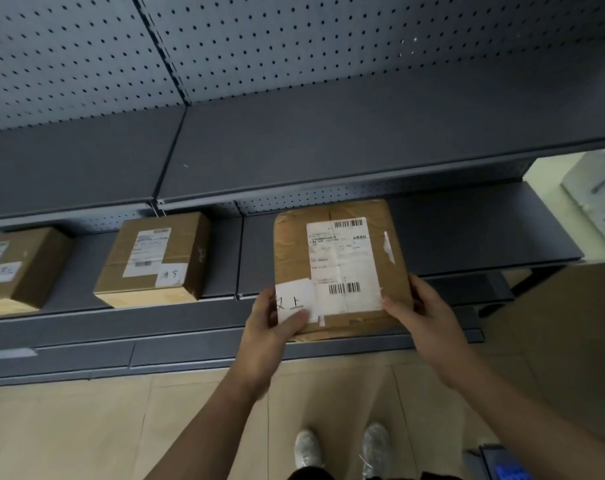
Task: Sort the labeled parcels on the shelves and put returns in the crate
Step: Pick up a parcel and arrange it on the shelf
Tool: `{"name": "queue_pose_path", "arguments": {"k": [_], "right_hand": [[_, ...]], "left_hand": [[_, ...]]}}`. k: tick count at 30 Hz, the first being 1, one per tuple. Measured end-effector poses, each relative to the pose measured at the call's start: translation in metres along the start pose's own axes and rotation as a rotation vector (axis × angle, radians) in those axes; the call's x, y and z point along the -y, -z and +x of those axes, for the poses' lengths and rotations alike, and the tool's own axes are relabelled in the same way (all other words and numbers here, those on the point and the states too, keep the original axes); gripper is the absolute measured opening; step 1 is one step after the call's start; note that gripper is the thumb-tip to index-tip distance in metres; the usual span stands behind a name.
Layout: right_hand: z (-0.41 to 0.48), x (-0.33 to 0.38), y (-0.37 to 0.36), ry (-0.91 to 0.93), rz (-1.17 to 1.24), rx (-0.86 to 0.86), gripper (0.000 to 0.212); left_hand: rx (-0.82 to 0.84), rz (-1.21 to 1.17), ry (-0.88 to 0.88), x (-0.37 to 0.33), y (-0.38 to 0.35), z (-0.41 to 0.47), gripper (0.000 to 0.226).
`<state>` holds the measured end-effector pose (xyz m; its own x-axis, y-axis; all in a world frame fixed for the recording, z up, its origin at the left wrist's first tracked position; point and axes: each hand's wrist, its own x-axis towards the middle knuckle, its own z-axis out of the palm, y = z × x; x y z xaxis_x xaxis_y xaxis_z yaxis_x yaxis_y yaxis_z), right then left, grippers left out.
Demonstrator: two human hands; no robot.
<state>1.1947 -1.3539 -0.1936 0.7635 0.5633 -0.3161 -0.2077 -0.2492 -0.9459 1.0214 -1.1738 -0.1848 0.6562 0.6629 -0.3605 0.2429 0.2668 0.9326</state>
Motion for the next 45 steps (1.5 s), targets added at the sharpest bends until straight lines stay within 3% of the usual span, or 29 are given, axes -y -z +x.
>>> {"name": "queue_pose_path", "arguments": {"k": [7,25,30,35,45], "right_hand": [[-0.042,0.014,0.000,0.056,0.054,-0.005,0.052],[-0.062,0.025,-0.007,0.122,0.063,0.035,0.068],[-0.062,0.021,-0.007,0.112,0.070,0.028,0.060],[-0.062,0.019,-0.005,0.108,0.063,0.030,0.073],[-0.060,0.016,-0.003,0.106,0.056,0.046,0.076]], "left_hand": [[0.013,0.055,-0.070,-0.022,0.015,-0.042,0.072],[0.043,0.088,-0.115,-0.021,0.034,-0.053,0.066],[0.050,0.098,-0.113,-0.019,0.033,-0.052,0.065],[0.049,0.101,-0.111,-0.016,0.033,-0.053,0.062],[0.037,0.065,-0.111,-0.014,0.032,-0.054,0.066]]}}
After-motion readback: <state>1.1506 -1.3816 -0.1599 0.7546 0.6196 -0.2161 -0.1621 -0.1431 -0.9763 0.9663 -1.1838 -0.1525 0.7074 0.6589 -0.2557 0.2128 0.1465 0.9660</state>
